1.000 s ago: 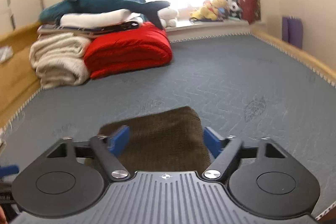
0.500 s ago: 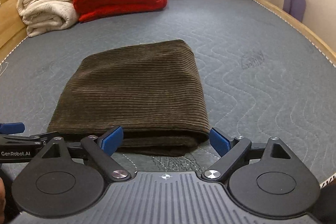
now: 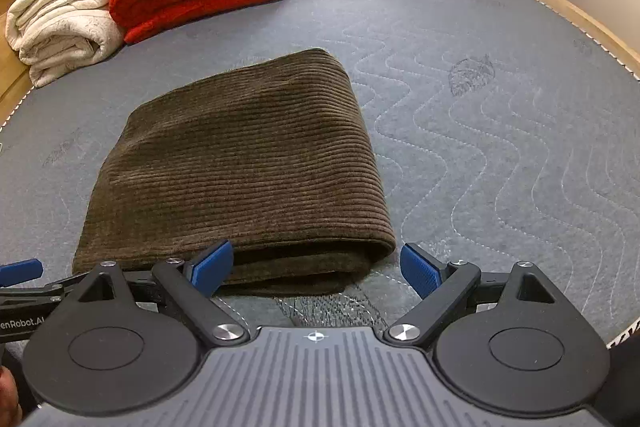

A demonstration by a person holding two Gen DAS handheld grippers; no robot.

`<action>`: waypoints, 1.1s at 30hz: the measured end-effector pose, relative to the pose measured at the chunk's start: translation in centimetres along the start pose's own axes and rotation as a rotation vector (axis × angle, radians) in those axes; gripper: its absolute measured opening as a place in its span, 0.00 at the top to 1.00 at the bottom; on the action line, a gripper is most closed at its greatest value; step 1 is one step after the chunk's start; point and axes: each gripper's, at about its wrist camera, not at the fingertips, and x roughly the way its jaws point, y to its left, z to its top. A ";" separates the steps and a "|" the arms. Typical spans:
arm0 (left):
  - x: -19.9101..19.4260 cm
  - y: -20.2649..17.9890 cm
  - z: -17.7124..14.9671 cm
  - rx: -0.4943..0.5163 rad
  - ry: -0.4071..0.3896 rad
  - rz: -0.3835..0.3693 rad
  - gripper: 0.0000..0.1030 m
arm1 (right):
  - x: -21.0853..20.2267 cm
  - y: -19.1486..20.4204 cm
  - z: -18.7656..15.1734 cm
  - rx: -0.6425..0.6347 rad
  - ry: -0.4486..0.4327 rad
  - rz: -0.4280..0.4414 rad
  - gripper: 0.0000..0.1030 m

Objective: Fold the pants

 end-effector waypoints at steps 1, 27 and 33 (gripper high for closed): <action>0.0 0.0 0.0 0.001 0.001 -0.001 0.00 | 0.0 0.0 0.0 -0.001 0.000 -0.001 0.11; -0.1 0.2 -0.1 -0.010 0.006 -0.010 0.00 | 0.0 1.0 -0.2 -0.045 -0.006 0.004 0.11; -0.1 0.1 0.0 -0.013 0.011 -0.010 0.00 | -0.1 1.0 -0.2 -0.048 -0.003 0.005 0.11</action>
